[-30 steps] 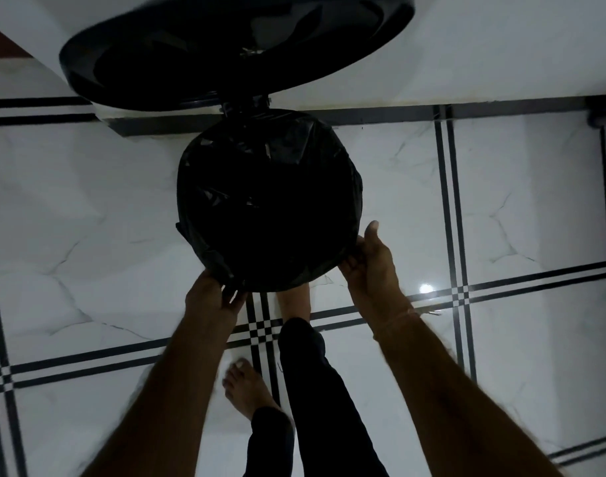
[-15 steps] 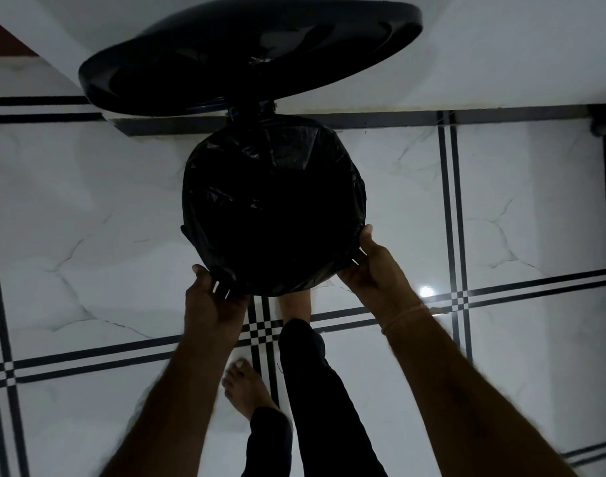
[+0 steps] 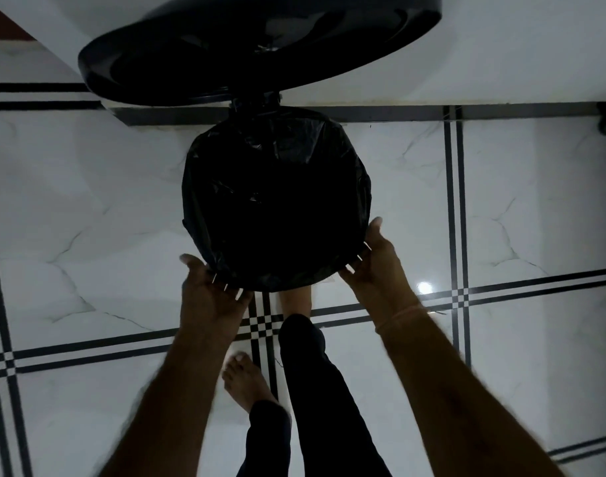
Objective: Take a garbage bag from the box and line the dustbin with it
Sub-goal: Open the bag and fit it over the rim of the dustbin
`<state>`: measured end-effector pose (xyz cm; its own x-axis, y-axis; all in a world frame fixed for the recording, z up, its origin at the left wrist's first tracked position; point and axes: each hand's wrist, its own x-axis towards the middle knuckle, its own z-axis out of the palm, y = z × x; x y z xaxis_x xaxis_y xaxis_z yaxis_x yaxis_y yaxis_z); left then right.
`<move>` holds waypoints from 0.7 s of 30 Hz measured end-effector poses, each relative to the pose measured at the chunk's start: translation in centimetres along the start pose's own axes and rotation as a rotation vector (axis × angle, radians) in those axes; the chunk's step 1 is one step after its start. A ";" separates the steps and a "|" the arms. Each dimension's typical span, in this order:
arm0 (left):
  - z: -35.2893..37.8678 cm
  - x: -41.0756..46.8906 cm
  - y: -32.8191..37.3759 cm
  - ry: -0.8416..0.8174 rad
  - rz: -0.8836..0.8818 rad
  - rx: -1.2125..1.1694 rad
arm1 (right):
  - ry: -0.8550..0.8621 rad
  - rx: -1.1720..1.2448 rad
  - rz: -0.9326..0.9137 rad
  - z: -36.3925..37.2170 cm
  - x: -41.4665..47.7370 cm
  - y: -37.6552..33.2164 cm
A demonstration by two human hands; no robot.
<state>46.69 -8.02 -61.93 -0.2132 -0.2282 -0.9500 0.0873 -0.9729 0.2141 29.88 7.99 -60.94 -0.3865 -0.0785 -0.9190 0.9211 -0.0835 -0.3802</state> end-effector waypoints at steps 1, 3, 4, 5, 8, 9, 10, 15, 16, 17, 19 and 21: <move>0.1 0.1 0.5 0.000 0.010 0.032 | -0.017 -0.017 -0.012 -0.1 0.2 -0.4; 0.3 0.2 1.3 0.023 0.004 0.066 | -0.034 -0.071 -0.025 -0.3 0.2 -0.9; 0.4 0.2 1.5 0.036 -0.006 0.069 | -0.002 -0.131 -0.053 -0.1 0.0 -1.1; 0.5 0.2 1.6 0.039 -0.006 0.067 | 0.073 -0.221 -0.133 0.2 -0.1 -1.2; 0.5 -0.1 1.6 -0.005 0.016 0.045 | 0.364 -0.752 -0.930 1.5 -1.7 -1.3; 0.4 -0.4 1.6 -0.022 0.018 0.058 | 0.213 -0.899 -1.127 2.5 -2.3 -1.1; 0.6 -0.6 1.7 -0.034 0.021 0.072 | -0.035 -1.027 -1.133 4.4 -2.6 -0.9; 0.5 -0.1 2.0 -0.005 0.025 0.102 | -0.577 -2.031 -0.485 14.1 3.3 -1.5; 0.4 0.0 2.0 -0.009 0.029 0.100 | -0.506 -2.092 -0.511 15.6 4.7 -2.3; 0.2 0.1 2.0 -0.019 0.033 0.096 | -0.409 -2.115 -0.542 16.7 5.7 -3.0; -0.1 0.3 2.0 -0.037 0.042 0.092 | -0.228 -2.036 -0.564 17.8 7.4 -4.0; -0.3 0.3 2.0 -0.039 0.036 0.095 | -0.164 -1.864 -0.565 17.7 8.0 -2.7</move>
<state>47.07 -10.02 -61.87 -0.2493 -0.2625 -0.9322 0.0033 -0.9628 0.2702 23.42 -10.04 -65.43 -0.5053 -0.5090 -0.6968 -0.4424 0.8461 -0.2972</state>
